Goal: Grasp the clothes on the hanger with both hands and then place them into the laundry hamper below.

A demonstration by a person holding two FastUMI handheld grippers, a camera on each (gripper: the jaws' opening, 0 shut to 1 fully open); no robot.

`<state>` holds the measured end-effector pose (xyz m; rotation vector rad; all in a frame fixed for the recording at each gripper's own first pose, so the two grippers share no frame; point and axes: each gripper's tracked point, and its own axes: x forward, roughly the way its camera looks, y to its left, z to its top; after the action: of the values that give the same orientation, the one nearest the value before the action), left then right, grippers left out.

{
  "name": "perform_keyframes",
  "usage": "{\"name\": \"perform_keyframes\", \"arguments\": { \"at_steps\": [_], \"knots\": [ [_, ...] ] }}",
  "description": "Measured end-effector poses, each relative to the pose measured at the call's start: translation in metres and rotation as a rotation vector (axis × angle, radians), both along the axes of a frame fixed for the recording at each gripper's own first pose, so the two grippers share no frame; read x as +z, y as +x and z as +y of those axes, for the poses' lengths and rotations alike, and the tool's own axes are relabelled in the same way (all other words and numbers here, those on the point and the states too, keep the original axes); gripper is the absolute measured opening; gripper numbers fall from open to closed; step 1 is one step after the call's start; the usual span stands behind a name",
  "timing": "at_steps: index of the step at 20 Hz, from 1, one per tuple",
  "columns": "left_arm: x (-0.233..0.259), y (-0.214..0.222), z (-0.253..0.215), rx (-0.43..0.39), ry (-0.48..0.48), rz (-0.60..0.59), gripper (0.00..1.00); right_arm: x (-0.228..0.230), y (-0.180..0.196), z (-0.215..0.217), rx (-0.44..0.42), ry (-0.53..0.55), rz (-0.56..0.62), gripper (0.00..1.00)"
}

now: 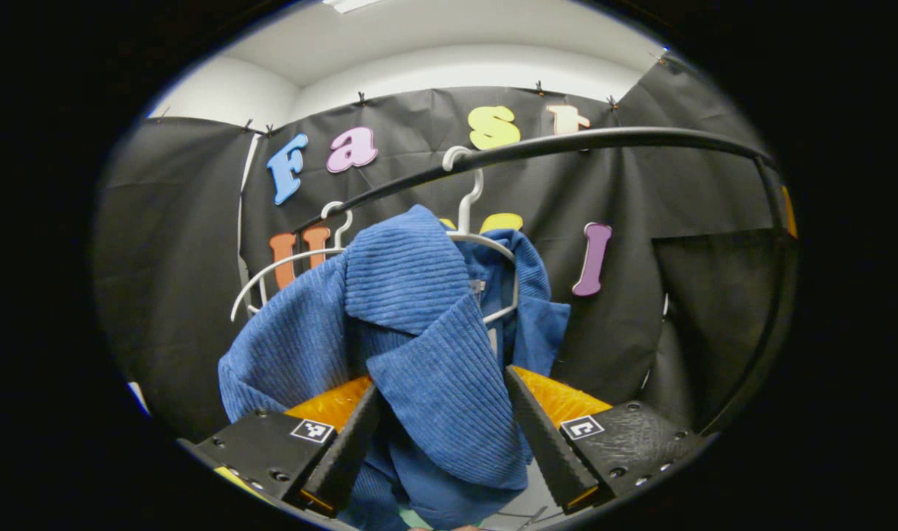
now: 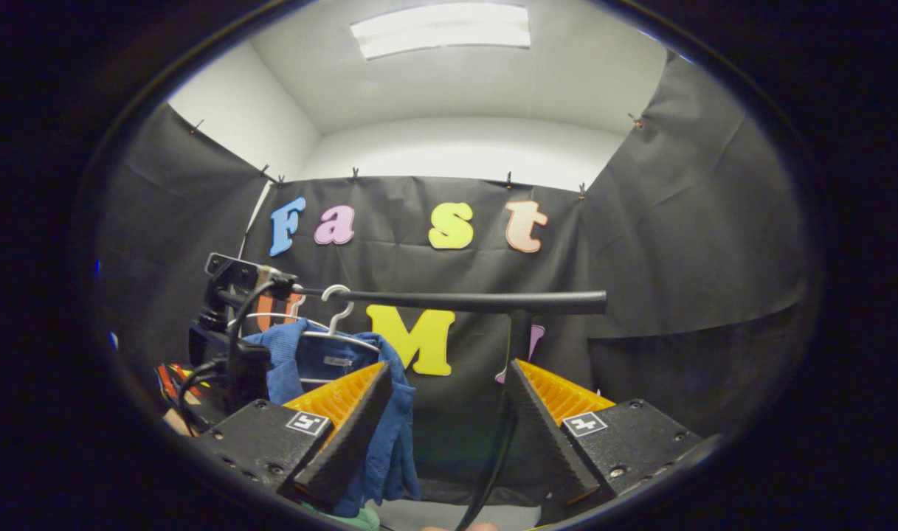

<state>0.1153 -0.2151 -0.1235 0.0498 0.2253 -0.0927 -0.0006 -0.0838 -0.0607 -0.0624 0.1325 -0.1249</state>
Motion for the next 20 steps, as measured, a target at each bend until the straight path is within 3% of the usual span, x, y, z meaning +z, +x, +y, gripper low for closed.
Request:
{"name": "perform_keyframes", "arguments": {
  "at_steps": [8,13,17,20],
  "knots": [
    [0.001,0.03,0.055,0.05,-0.009,-0.02,0.94,-0.053,0.031,0.033,0.008,0.0,0.097,1.0],
    [0.012,0.05,0.095,0.081,0.015,-0.041,0.94,-0.1,0.077,0.057,-0.027,0.007,0.187,1.0],
    [0.012,0.069,0.113,0.085,0.004,-0.041,0.96,-0.143,0.108,0.062,-0.151,-0.002,0.281,1.0],
    [0.011,0.082,0.113,0.077,0.019,-0.045,0.94,-0.167,0.12,0.051,-0.309,-0.018,0.318,1.0]
  ]
}}
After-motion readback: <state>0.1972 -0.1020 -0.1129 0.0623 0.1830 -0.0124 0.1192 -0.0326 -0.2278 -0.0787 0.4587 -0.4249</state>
